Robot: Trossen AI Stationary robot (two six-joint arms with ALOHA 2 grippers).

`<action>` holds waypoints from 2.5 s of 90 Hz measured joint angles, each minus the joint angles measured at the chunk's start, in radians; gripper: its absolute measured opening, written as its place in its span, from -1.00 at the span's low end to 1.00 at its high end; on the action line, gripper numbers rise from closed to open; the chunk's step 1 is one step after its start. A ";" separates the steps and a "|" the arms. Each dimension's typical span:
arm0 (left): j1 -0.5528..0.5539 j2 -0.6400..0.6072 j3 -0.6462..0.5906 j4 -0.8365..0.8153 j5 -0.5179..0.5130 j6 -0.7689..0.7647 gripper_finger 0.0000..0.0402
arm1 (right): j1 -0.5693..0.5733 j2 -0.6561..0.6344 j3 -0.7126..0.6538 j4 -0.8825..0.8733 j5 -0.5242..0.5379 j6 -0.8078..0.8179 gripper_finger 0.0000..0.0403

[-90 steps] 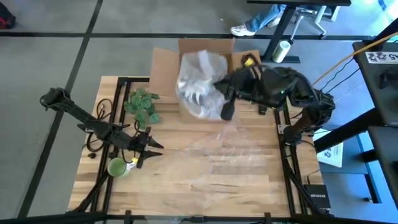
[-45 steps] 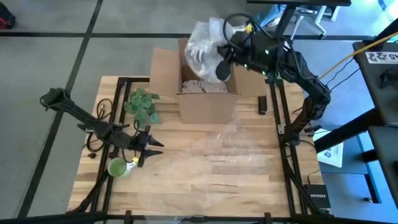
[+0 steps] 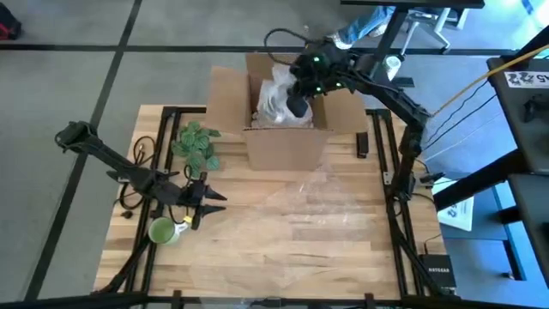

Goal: Wrap mug
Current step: Put the wrapped blue patterned mug into the box

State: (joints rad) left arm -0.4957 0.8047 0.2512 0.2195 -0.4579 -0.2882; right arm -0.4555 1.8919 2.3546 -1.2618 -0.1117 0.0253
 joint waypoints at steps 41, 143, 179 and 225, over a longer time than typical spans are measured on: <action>0.001 0.000 0.000 0.000 0.000 0.000 -0.36 | -0.036 0.146 0.000 -0.162 -0.007 -0.052 -0.99; 0.001 0.000 0.000 -0.012 0.000 -0.017 -0.36 | -0.037 0.409 0.004 -0.301 -0.069 -0.101 -0.82; 0.001 0.000 0.000 -0.030 0.000 -0.042 -0.36 | -0.033 0.372 -0.001 -0.313 -0.099 -0.062 -0.52; 0.001 0.000 0.000 -0.031 0.000 -0.034 -0.36 | -0.019 0.260 -0.001 -0.306 -0.091 -0.054 -0.46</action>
State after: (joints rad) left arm -0.4950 0.8043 0.2512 0.1890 -0.4576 -0.3218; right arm -0.4744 2.1521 2.3535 -1.5677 -0.2031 -0.0285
